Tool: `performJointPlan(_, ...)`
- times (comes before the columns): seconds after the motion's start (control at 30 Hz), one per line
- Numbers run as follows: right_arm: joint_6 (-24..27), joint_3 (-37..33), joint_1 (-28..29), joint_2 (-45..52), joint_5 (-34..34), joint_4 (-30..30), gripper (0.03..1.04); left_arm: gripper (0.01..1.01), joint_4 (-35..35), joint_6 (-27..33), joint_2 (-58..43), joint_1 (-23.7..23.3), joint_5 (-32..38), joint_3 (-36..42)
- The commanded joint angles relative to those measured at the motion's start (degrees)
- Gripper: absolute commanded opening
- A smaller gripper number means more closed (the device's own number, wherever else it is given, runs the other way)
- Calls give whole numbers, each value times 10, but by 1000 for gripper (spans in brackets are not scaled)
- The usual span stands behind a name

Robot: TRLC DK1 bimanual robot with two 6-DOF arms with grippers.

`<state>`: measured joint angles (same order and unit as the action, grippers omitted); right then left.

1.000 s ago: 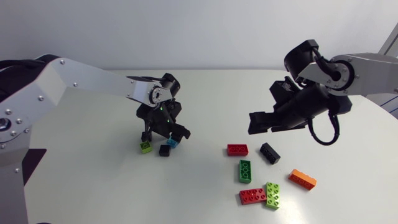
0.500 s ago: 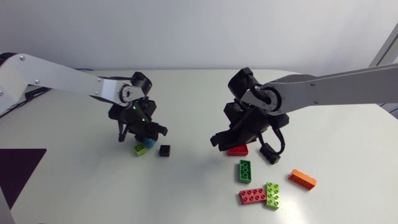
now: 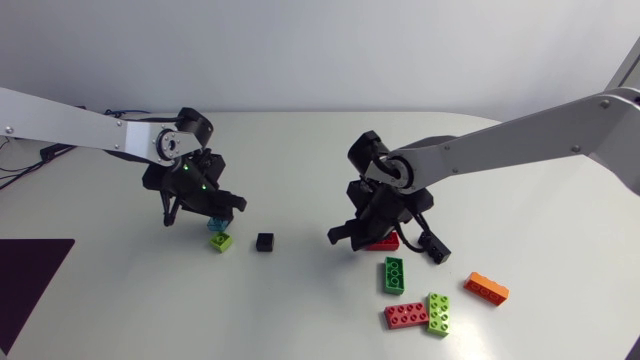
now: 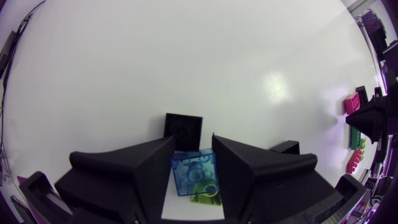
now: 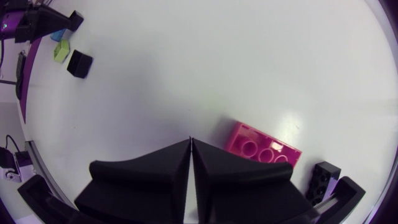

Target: Sort duplo bricks by size, large to the right and small to the left

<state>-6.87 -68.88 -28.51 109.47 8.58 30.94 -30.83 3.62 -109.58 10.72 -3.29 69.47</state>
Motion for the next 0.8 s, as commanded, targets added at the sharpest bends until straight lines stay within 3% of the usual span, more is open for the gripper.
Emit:
performJointPlan(0.0, -14, 9, 26, 7, -5, 1, 49, 369, 5, 13, 11, -18, -9, -21)
performJointPlan(0.2, 6, 36, 79, -1, -4, 2, 49, 407, 5, 26, 20, -43, -14, -36)
performJointPlan(0.23, 10, 43, 88, -5, -3, 1, 49, 477, 5, 29, 21, -47, -14, -38)
performJointPlan(0.33, 21, 66, 114, -22, 1, -1, 49, 892, 5, 37, 27, -62, -14, -43)
performJointPlan(0.37, 24, 73, 118, -28, 3, -1, 49, 970, 5, 39, 33, -62, -14, -46)
performJointPlan(0.57, 27, 96, 119, -73, 6, -14, 62, 977, 3, 36, 73, -54, -15, -44)
performJointPlan(0.6, 26, 96, 117, -79, 6, -15, 154, 977, 2, 35, 80, -47, -15, -43)
performJointPlan(0.63, 24, 96, 114, -85, 6, -13, 336, 977, -1, 33, 86, -39, -15, -41)
performJointPlan(0.67, 22, 95, 112, -87, 6, -10, 415, 977, -5, 32, 90, -27, -15, -36)
performJointPlan(0.77, 15, 98, 103, -91, 6, -8, 521, 977, -15, 24, 93, 18, -15, -21)
